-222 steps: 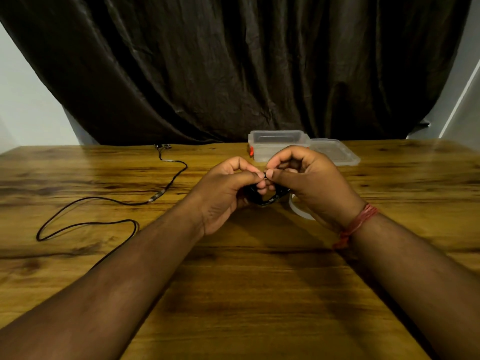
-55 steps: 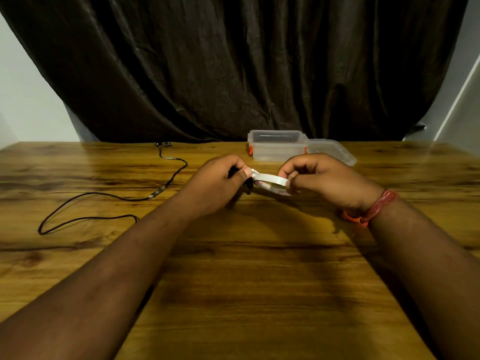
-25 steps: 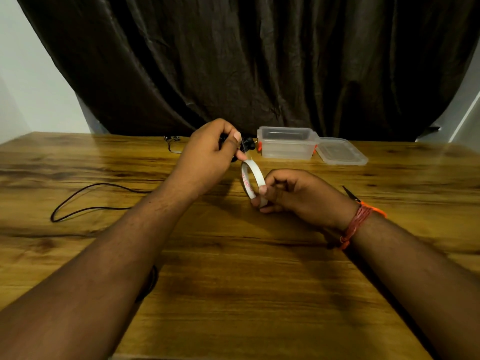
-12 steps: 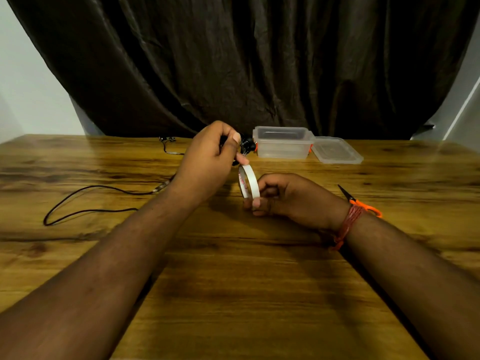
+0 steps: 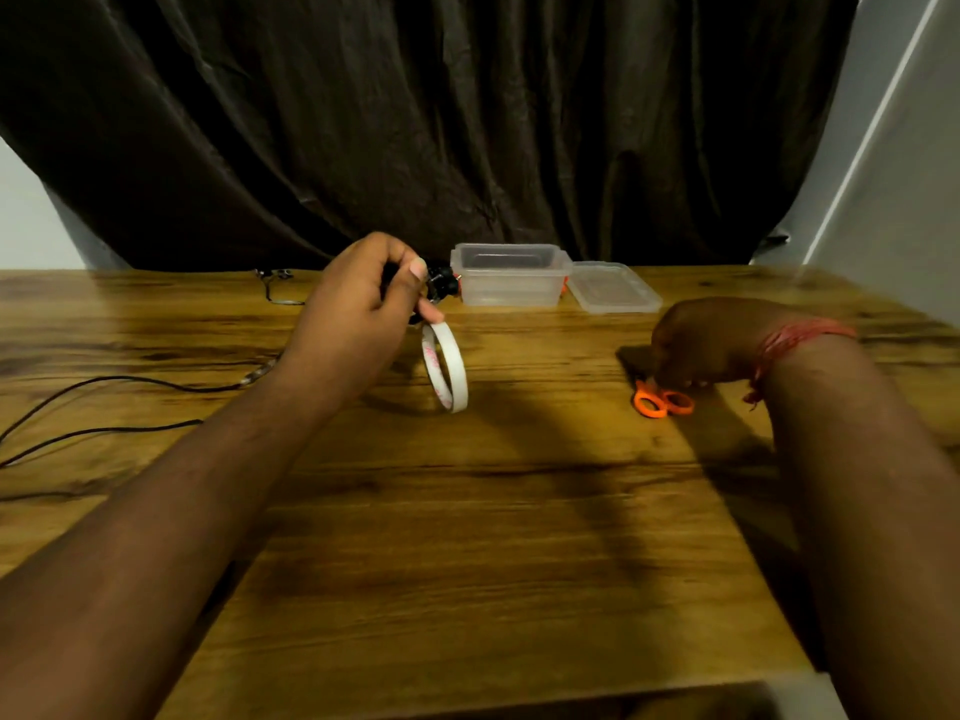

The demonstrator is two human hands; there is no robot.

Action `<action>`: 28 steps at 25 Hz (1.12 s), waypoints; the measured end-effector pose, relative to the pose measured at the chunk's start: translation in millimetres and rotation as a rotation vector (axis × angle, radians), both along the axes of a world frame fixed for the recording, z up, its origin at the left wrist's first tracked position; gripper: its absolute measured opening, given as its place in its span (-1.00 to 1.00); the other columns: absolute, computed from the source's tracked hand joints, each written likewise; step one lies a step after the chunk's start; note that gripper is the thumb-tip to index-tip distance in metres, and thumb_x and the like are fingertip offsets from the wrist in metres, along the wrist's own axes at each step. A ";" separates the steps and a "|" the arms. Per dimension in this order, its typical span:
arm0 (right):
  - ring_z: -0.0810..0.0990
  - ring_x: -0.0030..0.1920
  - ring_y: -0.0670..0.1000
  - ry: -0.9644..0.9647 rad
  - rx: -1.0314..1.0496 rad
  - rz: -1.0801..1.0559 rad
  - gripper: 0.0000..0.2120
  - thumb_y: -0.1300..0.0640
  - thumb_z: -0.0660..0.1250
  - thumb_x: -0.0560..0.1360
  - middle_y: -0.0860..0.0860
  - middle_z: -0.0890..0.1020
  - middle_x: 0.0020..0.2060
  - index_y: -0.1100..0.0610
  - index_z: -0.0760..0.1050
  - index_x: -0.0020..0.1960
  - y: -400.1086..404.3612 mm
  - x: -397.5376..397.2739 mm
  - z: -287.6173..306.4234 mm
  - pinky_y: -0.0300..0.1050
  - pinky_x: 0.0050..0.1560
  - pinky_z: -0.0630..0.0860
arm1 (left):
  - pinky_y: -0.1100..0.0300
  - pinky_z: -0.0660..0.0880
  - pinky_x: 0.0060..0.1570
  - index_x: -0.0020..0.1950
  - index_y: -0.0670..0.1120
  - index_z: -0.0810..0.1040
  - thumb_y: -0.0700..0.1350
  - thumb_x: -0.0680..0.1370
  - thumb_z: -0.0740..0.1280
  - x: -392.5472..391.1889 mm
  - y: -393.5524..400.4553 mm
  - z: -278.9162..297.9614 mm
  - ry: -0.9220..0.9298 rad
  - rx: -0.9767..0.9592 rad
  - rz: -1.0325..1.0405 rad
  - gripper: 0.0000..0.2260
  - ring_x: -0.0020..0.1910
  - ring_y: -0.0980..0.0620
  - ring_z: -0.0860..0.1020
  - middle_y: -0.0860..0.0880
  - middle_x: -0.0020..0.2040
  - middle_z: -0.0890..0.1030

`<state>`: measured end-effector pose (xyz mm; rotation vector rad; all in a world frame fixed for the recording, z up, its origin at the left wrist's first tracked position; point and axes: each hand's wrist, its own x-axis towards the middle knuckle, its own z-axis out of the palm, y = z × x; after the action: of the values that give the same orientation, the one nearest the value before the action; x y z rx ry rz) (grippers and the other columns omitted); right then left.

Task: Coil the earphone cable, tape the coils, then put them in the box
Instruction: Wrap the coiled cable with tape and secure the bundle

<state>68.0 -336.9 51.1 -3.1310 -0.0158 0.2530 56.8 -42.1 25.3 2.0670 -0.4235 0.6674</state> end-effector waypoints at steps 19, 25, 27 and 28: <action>0.51 -0.09 0.07 -0.089 -0.114 0.284 -0.66 -0.03 0.38 0.48 0.04 0.54 -0.16 -0.01 0.29 -0.35 64.0 -10.5 -15.9 -0.15 -0.09 0.46 | 0.36 0.49 -0.11 0.02 -0.07 0.47 -0.09 0.65 0.16 -2.1 3.4 2.5 0.000 0.011 0.016 -0.88 -0.17 0.27 0.63 -0.02 -0.15 0.64; 0.49 -0.12 0.06 -0.162 -0.063 0.287 -0.72 -0.04 0.38 0.47 0.03 0.54 -0.17 0.00 0.36 -0.30 69.5 -10.5 -21.1 -0.19 -0.17 0.36 | 0.41 0.42 -0.12 0.03 -0.03 0.47 -0.06 0.66 0.16 -1.2 5.7 3.9 0.029 0.046 0.046 -0.88 -0.16 0.32 0.60 -0.01 -0.13 0.65; 0.54 -0.09 0.08 -0.203 0.004 0.285 -0.77 -0.04 0.40 0.44 0.07 0.61 -0.10 0.05 0.45 -0.28 66.6 -4.3 -25.3 -0.15 -0.11 0.46 | 0.28 0.44 -0.06 0.02 -0.02 0.47 -0.05 0.66 0.16 -1.1 5.8 4.2 0.026 0.049 0.048 -0.88 -0.15 0.30 0.61 0.02 -0.16 0.66; 0.57 -0.08 0.07 -0.220 0.094 0.276 -0.81 -0.03 0.42 0.42 0.07 0.63 -0.09 0.07 0.52 -0.24 65.0 -1.8 -25.3 -0.11 -0.09 0.51 | 0.25 0.45 -0.04 0.02 -0.01 0.47 -0.05 0.66 0.16 -1.1 6.0 4.2 0.025 0.049 0.049 -0.88 -0.15 0.30 0.61 0.02 -0.16 0.66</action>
<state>66.2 -271.9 25.7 -3.0371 -0.4471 -0.0918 55.7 -36.1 29.5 2.1356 -0.3795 0.6655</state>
